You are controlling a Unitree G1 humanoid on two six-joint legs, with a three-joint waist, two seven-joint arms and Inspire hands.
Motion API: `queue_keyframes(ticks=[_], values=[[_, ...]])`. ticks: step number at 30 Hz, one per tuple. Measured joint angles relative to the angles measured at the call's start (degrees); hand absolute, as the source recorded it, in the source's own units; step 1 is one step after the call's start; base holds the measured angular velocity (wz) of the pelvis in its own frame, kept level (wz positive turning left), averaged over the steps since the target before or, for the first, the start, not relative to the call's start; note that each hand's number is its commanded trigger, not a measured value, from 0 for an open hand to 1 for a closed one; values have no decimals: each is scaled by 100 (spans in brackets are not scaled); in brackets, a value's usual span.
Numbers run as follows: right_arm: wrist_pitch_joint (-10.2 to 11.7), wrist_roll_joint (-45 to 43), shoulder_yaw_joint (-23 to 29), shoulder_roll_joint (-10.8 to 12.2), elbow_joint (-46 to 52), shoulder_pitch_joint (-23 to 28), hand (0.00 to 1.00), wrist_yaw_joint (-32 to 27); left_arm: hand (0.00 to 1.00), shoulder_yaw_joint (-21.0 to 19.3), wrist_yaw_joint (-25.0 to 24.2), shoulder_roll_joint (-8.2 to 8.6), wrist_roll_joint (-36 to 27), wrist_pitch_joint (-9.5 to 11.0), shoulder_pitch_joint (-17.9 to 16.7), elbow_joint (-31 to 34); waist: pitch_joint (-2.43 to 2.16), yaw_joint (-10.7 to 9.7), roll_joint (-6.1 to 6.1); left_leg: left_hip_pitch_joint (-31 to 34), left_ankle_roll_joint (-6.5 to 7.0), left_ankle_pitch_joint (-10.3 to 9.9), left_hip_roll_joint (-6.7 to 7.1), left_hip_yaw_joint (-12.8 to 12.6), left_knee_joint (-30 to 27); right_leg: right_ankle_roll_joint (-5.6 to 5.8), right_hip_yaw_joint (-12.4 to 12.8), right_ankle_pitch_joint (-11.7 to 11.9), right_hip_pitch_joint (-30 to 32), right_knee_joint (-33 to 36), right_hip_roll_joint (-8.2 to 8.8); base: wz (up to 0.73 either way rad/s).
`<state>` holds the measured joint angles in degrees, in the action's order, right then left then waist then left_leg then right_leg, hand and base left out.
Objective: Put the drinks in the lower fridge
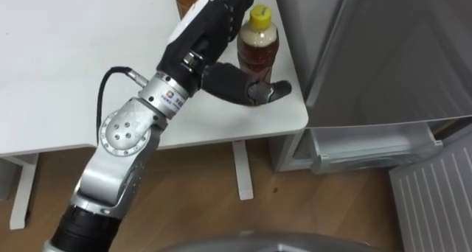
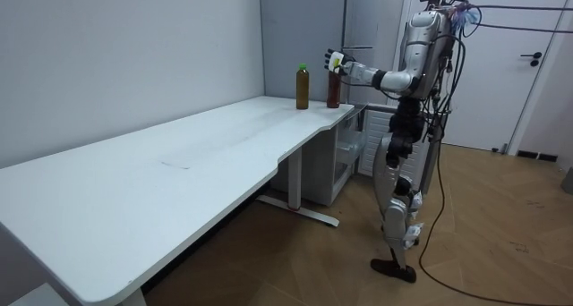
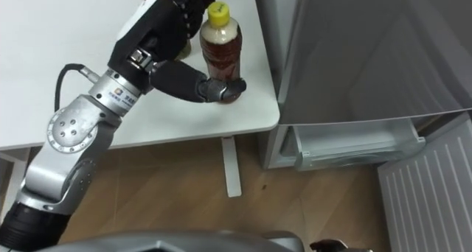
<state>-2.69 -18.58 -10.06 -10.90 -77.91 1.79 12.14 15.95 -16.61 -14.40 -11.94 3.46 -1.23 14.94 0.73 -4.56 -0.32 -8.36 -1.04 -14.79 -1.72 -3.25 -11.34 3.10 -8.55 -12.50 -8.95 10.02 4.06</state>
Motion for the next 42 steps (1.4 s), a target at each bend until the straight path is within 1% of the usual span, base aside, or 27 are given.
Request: queue_keyframes(ticks=[1, 5, 7, 15, 21, 27, 29, 31, 35, 40, 42], values=[[-4, 0, 0, 0, 4, -1, 0, 29, 0, 0, -23, 2, 48, -4, -1, -1, -8, 4, -19, -4, 0, 0, 0, 0, 0, 0, 0, 0, -2, 0, 0, 0], [-71, -1, 4, 0, 43, -1, 0, 84, 0, -2, -37, 4, 158, -15, -1, -23, -16, 6, -60, -9, 0, 0, 0, 0, -1, 0, 1, 0, -6, 0, 0, 0], [-113, -3, 5, -1, 61, -2, 0, 113, 0, -3, -37, 6, 177, -64, -4, -48, -21, 8, -67, -15, 0, 0, 0, -1, -2, 0, 2, 0, -11, 2, 0, 0], [-120, 0, 2, -1, 103, 15, 0, 126, 0, -6, -33, -21, 286, -162, -127, -50, -35, 15, -43, -14, 0, 0, -7, -61, -18, 0, 40, 0, -1, 70, 2, -2], [-121, 2, 2, 0, 196, 150, 0, 131, 0, -7, -21, -23, 287, -167, -206, -50, -39, 14, -35, -15, 0, 0, -9, -75, -36, 0, 41, 0, -1, 81, 3, -1], [-117, 30, 4, -1, 195, 163, 0, 125, 0, -9, -13, -7, 247, -168, -227, -53, -42, 14, -31, -10, 0, 0, -10, -87, -46, 0, 49, 0, 2, 89, 3, 0], [-117, 39, 1, -1, 198, 162, 0, 108, 0, -9, 2, 22, 212, -169, -225, -74, -42, 13, -30, -22, 0, 0, -11, -86, -52, 0, 50, 0, -2, 89, 3, 0], [-113, 87, -1, 0, 204, 167, 0, 52, 0, -12, 38, 48, -180, -167, -221, -236, -39, 8, -26, -24, 0, 0, -13, -84, -53, 0, 49, 0, -1, 84, 2, 0], [-112, 82, 3, 1, 246, 167, 0, -9, 0, -27, 148, 107, -651, -169, -221, -483, -32, 23, -16, -27, 0, 0, -14, -95, -46, -1, 58, 0, -5, 77, -1, -1], [-112, 50, 8, 9, 288, 164, 0, -172, 0, -269, 382, 314, -660, -172, -183, -883, -19, 23, -23, -79, 0, 0, -22, -142, -36, -2, 97, 1, -1, 78, -10, -3], [-111, 47, 7, 19, 291, 163, 0, -216, 0, -353, 497, 351, -659, -172, -146, -972, -12, 18, -29, -84, 0, 0, -23, -146, -31, -2, 105, 1, -2, 78, -12, -2]])
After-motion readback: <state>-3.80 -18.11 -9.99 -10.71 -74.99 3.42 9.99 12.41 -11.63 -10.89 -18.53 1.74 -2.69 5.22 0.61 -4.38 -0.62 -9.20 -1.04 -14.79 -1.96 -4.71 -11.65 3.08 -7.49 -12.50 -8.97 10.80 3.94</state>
